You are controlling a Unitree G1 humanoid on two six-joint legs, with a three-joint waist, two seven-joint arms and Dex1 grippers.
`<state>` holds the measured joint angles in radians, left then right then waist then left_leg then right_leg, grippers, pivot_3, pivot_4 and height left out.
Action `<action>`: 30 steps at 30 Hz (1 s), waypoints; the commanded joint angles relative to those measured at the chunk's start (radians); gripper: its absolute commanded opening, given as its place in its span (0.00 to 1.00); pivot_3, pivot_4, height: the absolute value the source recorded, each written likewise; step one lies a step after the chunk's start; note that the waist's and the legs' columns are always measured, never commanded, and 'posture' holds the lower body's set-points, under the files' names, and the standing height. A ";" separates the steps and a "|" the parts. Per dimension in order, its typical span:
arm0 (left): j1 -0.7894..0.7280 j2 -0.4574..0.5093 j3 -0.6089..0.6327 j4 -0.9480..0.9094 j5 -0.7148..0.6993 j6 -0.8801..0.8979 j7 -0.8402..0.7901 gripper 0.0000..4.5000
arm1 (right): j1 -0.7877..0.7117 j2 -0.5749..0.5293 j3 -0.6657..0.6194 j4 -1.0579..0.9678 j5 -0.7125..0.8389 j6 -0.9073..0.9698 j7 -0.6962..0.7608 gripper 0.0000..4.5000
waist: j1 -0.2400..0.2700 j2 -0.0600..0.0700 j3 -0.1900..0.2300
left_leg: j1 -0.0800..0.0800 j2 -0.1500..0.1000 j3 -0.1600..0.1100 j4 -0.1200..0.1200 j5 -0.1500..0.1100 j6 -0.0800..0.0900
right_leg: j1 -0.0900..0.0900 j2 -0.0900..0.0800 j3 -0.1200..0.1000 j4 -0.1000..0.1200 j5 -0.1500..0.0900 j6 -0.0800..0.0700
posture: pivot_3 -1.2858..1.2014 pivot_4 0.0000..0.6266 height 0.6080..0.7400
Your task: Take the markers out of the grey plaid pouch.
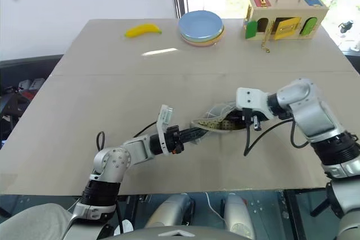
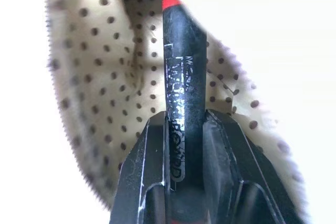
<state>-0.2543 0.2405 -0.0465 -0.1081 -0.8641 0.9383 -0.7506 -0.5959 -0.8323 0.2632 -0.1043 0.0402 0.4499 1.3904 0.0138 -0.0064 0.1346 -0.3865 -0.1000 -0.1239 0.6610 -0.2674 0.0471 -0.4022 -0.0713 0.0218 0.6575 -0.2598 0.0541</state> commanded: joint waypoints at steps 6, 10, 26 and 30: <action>-0.061 0.006 0.062 0.043 0.014 -0.041 0.020 0.00 | 0.055 0.004 -0.107 -0.092 0.130 -0.167 -0.007 0.07 | -0.002 0.000 0.001 | 0.000 0.000 0.001 0.000 0.000 0.000 | -0.001 0.000 0.000 0.000 0.000 0.000 | 0.52 0.24 1.00; -0.088 -0.008 0.091 0.064 0.027 -0.077 0.046 0.00 | 0.036 -0.047 -0.048 -0.061 0.005 -0.288 -0.018 0.07 | -0.001 0.001 0.001 | 0.000 0.000 0.001 -0.001 0.000 0.000 | -0.001 0.000 0.000 0.000 0.000 0.000 | 0.52 0.24 1.00; -0.060 0.026 0.133 0.031 0.135 -0.244 0.082 0.00 | -0.086 0.189 -0.366 -0.114 0.503 0.137 -0.309 0.07 | 0.002 0.000 0.003 | -0.001 0.000 0.000 -0.001 0.000 0.000 | -0.002 0.000 0.001 0.000 0.000 0.000 | 0.52 0.24 1.00; -0.077 0.066 0.161 0.044 0.196 -0.343 0.080 0.00 | -0.064 0.111 -0.408 -0.007 0.495 0.226 -0.349 0.07 | 0.001 0.000 0.003 | -0.001 0.000 0.001 -0.002 0.000 0.000 | -0.002 0.000 0.000 -0.001 0.000 0.000 | 0.52 0.24 1.00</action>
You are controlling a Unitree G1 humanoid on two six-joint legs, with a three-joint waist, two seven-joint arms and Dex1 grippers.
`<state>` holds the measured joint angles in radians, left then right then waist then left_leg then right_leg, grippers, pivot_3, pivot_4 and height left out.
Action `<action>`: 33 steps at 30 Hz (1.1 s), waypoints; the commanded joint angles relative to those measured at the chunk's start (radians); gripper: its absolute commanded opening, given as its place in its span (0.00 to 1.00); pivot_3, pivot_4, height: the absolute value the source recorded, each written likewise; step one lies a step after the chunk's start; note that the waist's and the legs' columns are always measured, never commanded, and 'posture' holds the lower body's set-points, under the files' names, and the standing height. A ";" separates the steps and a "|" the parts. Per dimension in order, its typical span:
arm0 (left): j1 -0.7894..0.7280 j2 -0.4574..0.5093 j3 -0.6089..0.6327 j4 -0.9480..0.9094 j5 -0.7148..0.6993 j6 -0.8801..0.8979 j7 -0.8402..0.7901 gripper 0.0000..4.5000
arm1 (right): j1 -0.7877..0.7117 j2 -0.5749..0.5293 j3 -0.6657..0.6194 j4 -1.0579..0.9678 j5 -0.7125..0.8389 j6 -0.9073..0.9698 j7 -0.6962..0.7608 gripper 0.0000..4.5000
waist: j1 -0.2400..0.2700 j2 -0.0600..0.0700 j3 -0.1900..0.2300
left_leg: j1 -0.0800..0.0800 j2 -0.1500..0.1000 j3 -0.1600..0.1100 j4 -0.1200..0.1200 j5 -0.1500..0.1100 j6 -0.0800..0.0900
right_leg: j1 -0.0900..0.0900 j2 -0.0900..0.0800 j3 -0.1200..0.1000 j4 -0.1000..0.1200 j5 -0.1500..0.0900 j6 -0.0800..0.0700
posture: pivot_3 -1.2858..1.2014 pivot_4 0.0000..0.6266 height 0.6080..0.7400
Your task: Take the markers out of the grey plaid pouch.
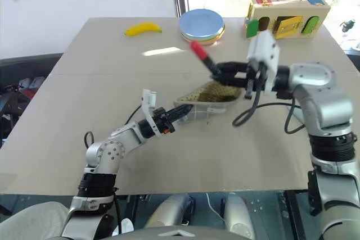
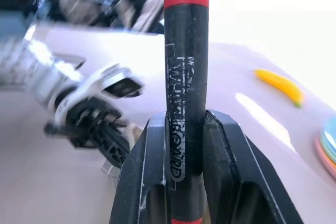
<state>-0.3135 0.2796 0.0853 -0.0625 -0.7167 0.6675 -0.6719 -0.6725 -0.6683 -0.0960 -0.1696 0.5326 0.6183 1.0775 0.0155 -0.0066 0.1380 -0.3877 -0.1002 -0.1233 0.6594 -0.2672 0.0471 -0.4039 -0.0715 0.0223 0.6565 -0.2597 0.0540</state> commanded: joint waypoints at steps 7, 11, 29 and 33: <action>-0.028 0.128 0.047 -0.030 0.162 -0.210 -0.014 0.00 | 0.120 -0.235 0.093 0.248 -0.218 0.089 -0.104 0.07 | -0.003 0.000 0.000 | -0.007 0.000 0.002 -0.001 0.000 0.000 | -0.008 0.000 0.001 0.001 0.000 0.000 | 0.52 0.24 1.00; -0.043 0.169 0.060 -0.025 0.212 -0.275 -0.008 0.00 | 0.175 -0.276 0.172 0.305 -0.287 0.074 -0.063 0.07 | -0.010 0.001 0.001 | -0.009 0.001 0.004 -0.001 0.000 0.000 | -0.011 0.000 0.004 0.002 0.000 0.000 | 0.52 0.24 1.00; 0.175 0.292 0.119 -0.087 0.409 -0.471 0.047 0.72 | 0.288 -0.227 -0.156 0.077 -0.024 0.146 -0.042 0.79 | 0.001 0.002 0.001 | -0.010 0.001 0.002 -0.001 0.000 0.000 | -0.010 0.000 0.002 0.001 0.000 0.000 | 0.52 0.24 1.00; 0.282 0.306 0.173 -0.178 0.363 -0.424 0.041 0.72 | 0.452 -0.163 -0.262 -0.077 0.090 0.120 -0.018 0.79 | 0.002 0.002 0.002 | -0.010 0.001 0.002 -0.002 0.000 0.000 | -0.010 0.000 0.002 0.000 0.000 0.000 | 0.52 0.24 1.00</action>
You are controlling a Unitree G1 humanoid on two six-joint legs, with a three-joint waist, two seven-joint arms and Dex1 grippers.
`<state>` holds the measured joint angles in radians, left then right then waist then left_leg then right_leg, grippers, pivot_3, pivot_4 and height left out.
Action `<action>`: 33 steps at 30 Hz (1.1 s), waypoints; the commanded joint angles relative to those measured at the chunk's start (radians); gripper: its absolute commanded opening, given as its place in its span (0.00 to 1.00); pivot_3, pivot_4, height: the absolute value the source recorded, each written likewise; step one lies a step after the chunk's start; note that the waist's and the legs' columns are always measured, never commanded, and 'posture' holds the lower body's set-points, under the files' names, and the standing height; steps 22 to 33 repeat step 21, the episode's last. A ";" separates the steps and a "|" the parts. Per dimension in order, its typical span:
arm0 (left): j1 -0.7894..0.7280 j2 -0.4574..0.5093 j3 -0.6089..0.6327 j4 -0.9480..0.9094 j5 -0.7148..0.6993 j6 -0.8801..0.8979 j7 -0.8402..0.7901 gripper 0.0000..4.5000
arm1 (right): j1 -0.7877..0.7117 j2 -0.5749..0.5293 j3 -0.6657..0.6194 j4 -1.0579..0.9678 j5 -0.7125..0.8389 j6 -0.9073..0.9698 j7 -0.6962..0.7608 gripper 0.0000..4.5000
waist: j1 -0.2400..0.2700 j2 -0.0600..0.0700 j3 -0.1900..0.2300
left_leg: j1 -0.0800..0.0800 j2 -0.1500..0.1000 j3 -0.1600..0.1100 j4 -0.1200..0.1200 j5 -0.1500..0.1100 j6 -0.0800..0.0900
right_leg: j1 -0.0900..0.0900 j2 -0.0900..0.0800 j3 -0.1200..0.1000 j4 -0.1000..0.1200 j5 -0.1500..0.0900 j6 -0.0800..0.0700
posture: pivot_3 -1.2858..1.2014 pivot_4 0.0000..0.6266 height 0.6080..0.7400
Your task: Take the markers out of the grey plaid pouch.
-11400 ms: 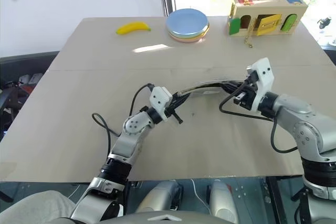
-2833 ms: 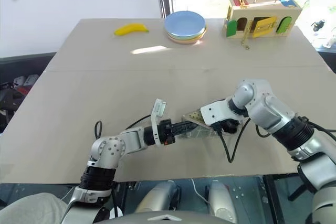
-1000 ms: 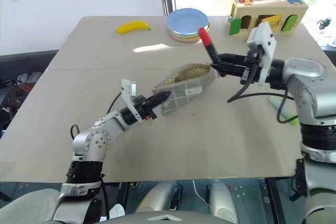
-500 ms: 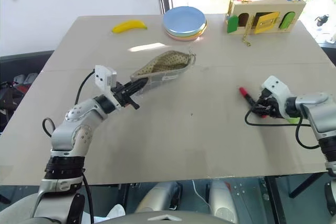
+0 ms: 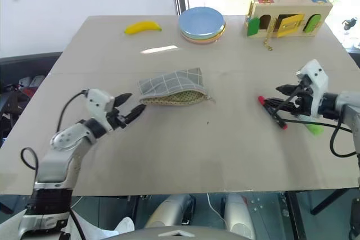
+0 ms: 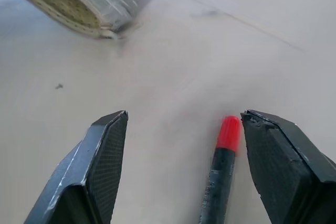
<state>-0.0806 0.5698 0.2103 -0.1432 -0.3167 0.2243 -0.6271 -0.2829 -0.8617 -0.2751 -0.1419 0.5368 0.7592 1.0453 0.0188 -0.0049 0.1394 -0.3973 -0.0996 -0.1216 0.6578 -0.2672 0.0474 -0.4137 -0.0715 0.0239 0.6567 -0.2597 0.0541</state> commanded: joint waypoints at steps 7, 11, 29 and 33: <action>0.326 0.053 0.075 -0.251 -0.137 0.161 -0.085 0.72 | 0.373 0.140 -0.081 -0.218 0.074 -0.173 0.020 0.79 | -0.003 0.001 0.000 | 0.003 0.000 0.002 -0.002 0.000 0.000 | 0.001 0.000 0.002 0.002 0.000 0.000 | 0.52 0.24 1.00; 0.434 0.045 0.097 -0.262 -0.143 0.165 -0.087 0.72 | 0.471 0.146 -0.109 -0.139 0.056 -0.288 0.081 0.79 | -0.003 0.001 0.000 | 0.005 0.000 0.002 -0.003 0.000 0.000 | 0.003 0.000 0.002 0.002 0.000 0.000 | 0.52 0.24 1.00; 0.567 0.031 0.186 -0.304 -0.205 0.137 -0.119 0.72 | 0.519 0.057 -0.132 0.096 -0.006 -0.504 0.232 0.79 | -0.003 0.002 0.001 | 0.016 0.002 0.003 -0.005 -0.003 0.005 | 0.013 0.000 0.002 0.000 -0.001 0.000 | 0.52 0.24 1.00; 0.567 0.031 0.186 -0.304 -0.205 0.137 -0.119 0.72 | 0.519 0.057 -0.132 0.096 -0.006 -0.504 0.232 0.79 | -0.003 0.002 0.001 | 0.016 0.002 0.003 -0.005 -0.003 0.005 | 0.013 0.000 0.002 0.000 -0.001 0.000 | 0.52 0.24 1.00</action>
